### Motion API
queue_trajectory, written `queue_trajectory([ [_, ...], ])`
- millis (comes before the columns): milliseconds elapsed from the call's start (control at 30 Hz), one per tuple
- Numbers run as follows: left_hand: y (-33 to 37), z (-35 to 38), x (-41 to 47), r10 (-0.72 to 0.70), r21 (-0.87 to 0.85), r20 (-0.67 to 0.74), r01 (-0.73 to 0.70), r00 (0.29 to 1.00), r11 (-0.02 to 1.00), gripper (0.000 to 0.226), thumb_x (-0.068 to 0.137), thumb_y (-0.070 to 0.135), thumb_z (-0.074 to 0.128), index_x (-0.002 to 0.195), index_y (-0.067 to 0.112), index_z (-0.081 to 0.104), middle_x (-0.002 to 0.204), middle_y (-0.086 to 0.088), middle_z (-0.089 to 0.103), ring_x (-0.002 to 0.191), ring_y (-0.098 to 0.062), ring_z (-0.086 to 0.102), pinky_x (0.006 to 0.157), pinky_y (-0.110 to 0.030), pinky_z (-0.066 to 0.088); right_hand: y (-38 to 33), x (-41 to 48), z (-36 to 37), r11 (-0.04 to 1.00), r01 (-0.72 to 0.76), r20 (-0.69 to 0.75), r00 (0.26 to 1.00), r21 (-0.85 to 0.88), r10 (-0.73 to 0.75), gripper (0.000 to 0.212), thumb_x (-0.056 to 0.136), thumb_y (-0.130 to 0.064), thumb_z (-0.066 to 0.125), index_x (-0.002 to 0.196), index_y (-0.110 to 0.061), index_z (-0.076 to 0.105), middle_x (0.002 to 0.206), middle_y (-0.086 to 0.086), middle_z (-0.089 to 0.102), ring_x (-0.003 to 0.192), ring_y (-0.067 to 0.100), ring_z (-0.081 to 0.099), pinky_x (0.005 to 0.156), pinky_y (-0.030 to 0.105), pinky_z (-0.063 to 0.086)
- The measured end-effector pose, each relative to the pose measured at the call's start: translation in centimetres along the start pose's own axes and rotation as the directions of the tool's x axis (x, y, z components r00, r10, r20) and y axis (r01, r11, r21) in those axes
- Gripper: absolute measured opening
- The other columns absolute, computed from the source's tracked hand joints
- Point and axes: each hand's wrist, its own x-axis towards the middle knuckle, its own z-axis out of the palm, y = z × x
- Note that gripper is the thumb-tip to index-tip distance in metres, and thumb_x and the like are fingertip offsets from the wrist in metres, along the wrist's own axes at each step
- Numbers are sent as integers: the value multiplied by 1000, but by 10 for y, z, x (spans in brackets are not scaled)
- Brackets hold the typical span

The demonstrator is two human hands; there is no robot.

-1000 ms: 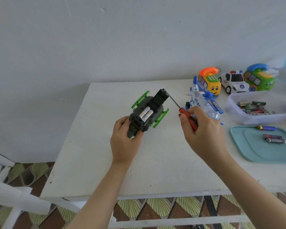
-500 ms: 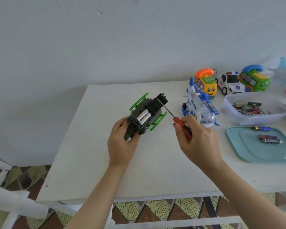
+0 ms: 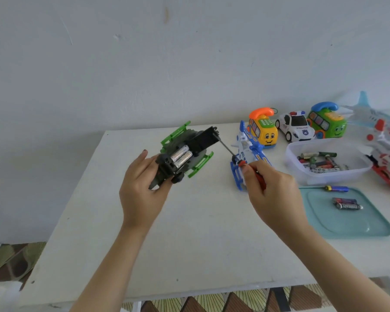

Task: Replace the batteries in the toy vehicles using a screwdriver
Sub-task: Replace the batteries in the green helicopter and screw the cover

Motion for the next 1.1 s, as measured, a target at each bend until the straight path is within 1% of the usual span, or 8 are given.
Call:
queue_trajectory([
  [167, 23, 11, 47, 167, 48, 1, -167, 986, 985, 36, 80, 35, 73, 79, -1, 68, 82, -8, 69, 115, -33, 61, 90, -38, 50, 12, 22, -26, 996, -13, -5, 1000, 90, 13, 12, 97, -27, 46, 88, -27, 53, 40, -3, 36, 41, 14, 39, 42, 22, 23],
  [333, 50, 45, 84, 317, 68, -25, -315, 948, 947, 30, 70, 23, 82, 85, 1, 70, 87, -7, 71, 114, -30, 56, 92, -43, 41, 42, 44, -56, 989, -56, -23, 998, 134, 60, 19, 100, -33, 41, 91, -29, 57, 50, 9, 51, 50, 26, 49, 55, 40, 45],
  [467, 77, 79, 105, 387, 21, -51, -386, 921, 922, 29, 68, 18, 83, 91, 4, 73, 94, -4, 73, 114, -28, 54, 94, -40, 36, 75, 58, -78, 982, -103, -69, 991, 156, 114, 20, 100, -19, 42, 87, -21, 56, 62, -7, 59, 60, 1, 55, 55, 15, 38],
  [533, 90, 96, 112, 416, -13, -49, -417, 908, 909, 27, 71, 18, 79, 94, 6, 74, 96, -2, 73, 114, -28, 53, 94, -40, 35, 91, 61, -88, 977, -133, -71, 987, 168, 146, 21, 100, -10, 41, 86, -16, 56, 68, -6, 61, 62, -3, 54, 56, 8, 37],
  [767, 135, 147, 129, 481, -110, 35, -475, 876, 873, 33, 79, 29, 67, 101, 5, 74, 102, -3, 72, 117, -27, 49, 98, -40, 34, 136, 65, -112, 984, -141, -3, 990, 113, 142, 21, 97, -19, 48, 80, -11, 58, 52, -6, 48, 53, 4, 48, 49, 14, 33],
  [900, 152, 170, 134, 519, -118, 85, -508, 851, 853, 33, 79, 29, 66, 103, 7, 74, 102, -2, 73, 117, -25, 49, 97, -40, 33, 164, 71, -123, 984, -179, 25, 984, 21, 178, 17, 94, -18, 52, 79, -14, 59, 53, -6, 52, 55, 5, 51, 48, 16, 33],
  [1000, 160, 182, 135, 542, -126, 106, -529, 834, 839, 32, 77, 26, 69, 103, 8, 74, 103, -1, 73, 117, -24, 49, 99, -39, 32, 180, 74, -128, 981, -190, 47, 980, -41, 192, 18, 94, -22, 52, 79, -18, 61, 57, -7, 56, 53, 7, 50, 54, 32, 42],
  [1100, 168, 197, 136, 574, -136, 135, -559, 807, 818, 31, 76, 20, 73, 104, 6, 74, 103, -3, 73, 118, -25, 49, 104, -39, 30, 196, 79, -134, 979, -193, 61, 979, -66, 197, 18, 94, -25, 51, 81, -19, 62, 59, -7, 57, 55, 13, 52, 56, 37, 46],
])
